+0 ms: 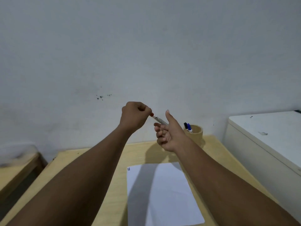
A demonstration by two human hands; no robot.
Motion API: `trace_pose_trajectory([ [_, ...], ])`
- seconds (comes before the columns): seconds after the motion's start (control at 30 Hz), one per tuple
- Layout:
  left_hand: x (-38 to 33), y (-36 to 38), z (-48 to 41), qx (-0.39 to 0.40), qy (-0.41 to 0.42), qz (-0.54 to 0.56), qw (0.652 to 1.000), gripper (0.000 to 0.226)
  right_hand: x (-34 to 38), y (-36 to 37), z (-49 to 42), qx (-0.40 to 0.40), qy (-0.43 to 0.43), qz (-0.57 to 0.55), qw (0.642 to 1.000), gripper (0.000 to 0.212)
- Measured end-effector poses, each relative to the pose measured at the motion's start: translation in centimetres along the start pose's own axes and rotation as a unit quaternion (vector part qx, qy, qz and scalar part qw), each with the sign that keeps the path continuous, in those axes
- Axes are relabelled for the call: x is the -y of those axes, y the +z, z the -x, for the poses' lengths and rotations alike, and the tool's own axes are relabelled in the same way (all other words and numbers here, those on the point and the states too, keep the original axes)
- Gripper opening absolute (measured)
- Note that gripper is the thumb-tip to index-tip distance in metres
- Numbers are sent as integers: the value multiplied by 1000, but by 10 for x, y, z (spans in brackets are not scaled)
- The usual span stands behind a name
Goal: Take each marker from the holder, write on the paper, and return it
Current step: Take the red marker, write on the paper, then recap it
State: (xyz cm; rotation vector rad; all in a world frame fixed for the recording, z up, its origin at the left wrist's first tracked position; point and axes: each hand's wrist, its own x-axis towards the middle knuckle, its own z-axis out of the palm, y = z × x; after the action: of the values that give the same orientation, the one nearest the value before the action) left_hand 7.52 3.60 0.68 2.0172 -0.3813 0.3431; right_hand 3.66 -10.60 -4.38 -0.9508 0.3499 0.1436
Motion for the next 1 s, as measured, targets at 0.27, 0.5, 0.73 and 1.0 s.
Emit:
trace_pose_trajectory([
  [0.27, 75, -67, 47, 25, -86, 142, 986, 18, -62, 56, -5, -20, -49, -74, 996, 26],
  [0.5, 122, -77, 77, 53, -128, 208, 968, 16, -96, 60, -10, 34, -34, 9, 999, 22],
  [0.73, 166, -79, 89, 7, -188, 205, 960, 24, -79, 33, -15, 83, -86, 106, 987, 10],
  [1.0, 178, -48, 103, 149, -138, -122, 971, 9, -115, 5, -31, 11, -125, 296, 947, 8],
])
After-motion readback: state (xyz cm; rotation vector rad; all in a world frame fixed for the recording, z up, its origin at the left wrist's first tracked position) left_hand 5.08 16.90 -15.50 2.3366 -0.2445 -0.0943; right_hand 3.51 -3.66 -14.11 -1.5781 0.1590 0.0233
